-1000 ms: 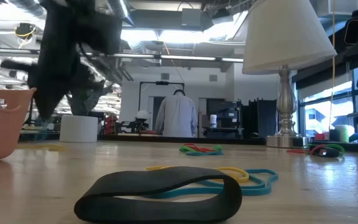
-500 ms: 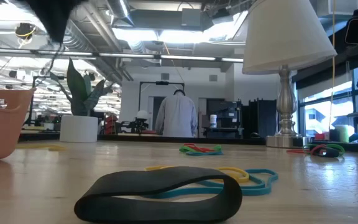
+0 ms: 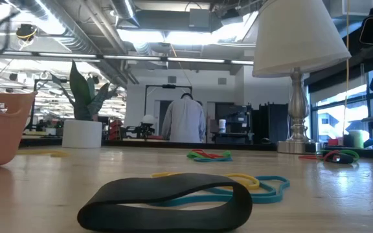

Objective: Pick and place rubber bands into bin
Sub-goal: Put the blue rubber band into the orange bin

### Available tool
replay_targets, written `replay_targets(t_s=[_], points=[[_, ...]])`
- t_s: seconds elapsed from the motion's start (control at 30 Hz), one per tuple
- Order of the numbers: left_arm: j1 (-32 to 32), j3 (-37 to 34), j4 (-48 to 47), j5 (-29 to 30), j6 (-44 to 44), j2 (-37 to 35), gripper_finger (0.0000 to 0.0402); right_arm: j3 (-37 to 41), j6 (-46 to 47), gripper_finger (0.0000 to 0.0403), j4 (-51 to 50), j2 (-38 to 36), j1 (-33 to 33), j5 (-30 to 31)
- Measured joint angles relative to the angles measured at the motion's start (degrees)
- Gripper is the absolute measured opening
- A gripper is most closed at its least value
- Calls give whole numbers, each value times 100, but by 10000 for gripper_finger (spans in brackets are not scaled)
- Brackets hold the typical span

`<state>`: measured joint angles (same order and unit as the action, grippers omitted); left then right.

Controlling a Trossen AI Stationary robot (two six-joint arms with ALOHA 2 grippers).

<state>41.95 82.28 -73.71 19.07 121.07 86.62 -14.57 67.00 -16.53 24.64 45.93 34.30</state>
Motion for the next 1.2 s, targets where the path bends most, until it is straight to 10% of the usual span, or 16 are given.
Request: replay_targets(t_s=[0.8, 1.2], points=[[222, -74, 163, -1022, 497, 1824, 5, 0, -133, 0, 4, -2, 0, -277], [215, -74, -100, -1434, 479, 1766, 97, 0, -133, 1, 5, 0, 0, -295]])
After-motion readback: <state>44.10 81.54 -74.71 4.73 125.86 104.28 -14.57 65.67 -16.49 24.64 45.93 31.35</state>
